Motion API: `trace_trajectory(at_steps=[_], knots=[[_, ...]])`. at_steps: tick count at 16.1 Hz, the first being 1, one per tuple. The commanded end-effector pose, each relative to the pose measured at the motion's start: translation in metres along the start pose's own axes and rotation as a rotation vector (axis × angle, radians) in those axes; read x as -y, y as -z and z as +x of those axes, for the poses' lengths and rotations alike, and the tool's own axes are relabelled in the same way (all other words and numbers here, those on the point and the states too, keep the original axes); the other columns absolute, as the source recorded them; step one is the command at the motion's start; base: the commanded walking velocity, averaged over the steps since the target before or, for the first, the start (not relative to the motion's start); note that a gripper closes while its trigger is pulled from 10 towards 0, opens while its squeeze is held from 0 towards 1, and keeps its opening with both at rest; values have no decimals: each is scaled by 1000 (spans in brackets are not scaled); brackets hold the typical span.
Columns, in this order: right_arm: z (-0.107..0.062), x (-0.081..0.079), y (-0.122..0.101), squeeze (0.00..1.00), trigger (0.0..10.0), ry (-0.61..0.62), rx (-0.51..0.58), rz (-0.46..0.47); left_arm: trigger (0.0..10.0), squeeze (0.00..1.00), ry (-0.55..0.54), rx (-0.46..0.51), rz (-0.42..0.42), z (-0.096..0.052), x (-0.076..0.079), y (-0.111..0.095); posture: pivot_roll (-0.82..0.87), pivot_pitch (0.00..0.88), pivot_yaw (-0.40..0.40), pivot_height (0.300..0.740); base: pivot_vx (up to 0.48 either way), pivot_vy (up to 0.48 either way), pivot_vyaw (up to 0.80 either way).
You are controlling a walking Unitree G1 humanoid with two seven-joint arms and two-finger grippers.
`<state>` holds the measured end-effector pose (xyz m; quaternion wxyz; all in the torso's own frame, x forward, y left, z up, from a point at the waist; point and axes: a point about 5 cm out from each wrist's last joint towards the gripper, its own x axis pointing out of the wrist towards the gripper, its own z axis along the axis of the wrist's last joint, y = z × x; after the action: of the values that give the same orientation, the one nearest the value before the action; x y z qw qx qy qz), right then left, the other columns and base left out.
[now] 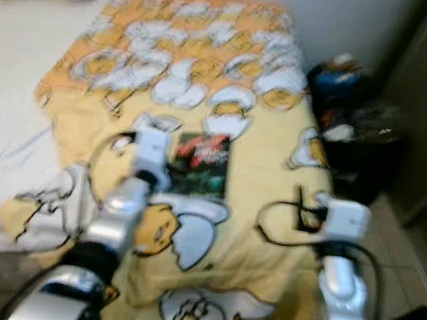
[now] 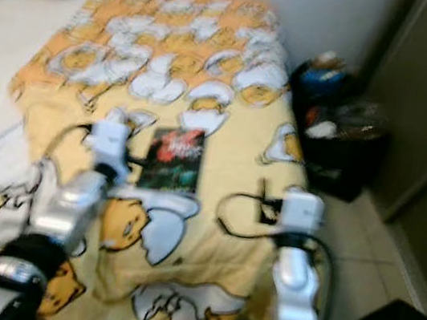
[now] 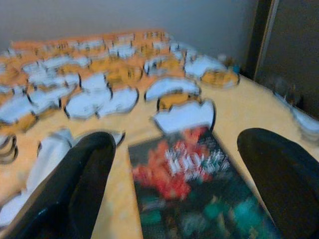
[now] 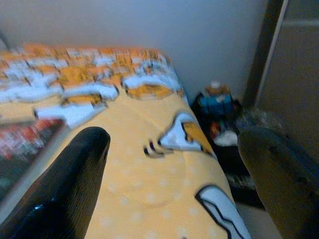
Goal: Clean up the room
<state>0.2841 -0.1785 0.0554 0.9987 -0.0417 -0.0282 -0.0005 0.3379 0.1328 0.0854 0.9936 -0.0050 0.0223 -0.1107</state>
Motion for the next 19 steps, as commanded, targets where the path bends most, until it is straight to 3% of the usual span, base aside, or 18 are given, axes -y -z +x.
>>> trace_trajectory(at_steps=[1, 5, 13, 19], knots=[[2, 7, -2, 0, 10000, 13, -2, -3, 10000, 0, 53, 13, -14, 0, 14, 0, -153, 0, 61, 740, 289, -382, 0], [3, 5, -2, 0, 10000, 8, -4, 1, 10000, 0, -6, -12, -38, -1, 4, 3, -148, 0, 58, 740, 85, 0, 0], [3, 7, 0, 0, 10000, 5, -19, 10, 10000, 0, -46, -8, -9, -1, -5, 1, -140, 0, 56, 740, 0, 0, 606], [7, 11, -1, 0, 10000, 31, -27, 17, 10000, 0, 17, -35, 72, -21, -9, 17, -130, 0, 56, 740, 0, 0, 562]])
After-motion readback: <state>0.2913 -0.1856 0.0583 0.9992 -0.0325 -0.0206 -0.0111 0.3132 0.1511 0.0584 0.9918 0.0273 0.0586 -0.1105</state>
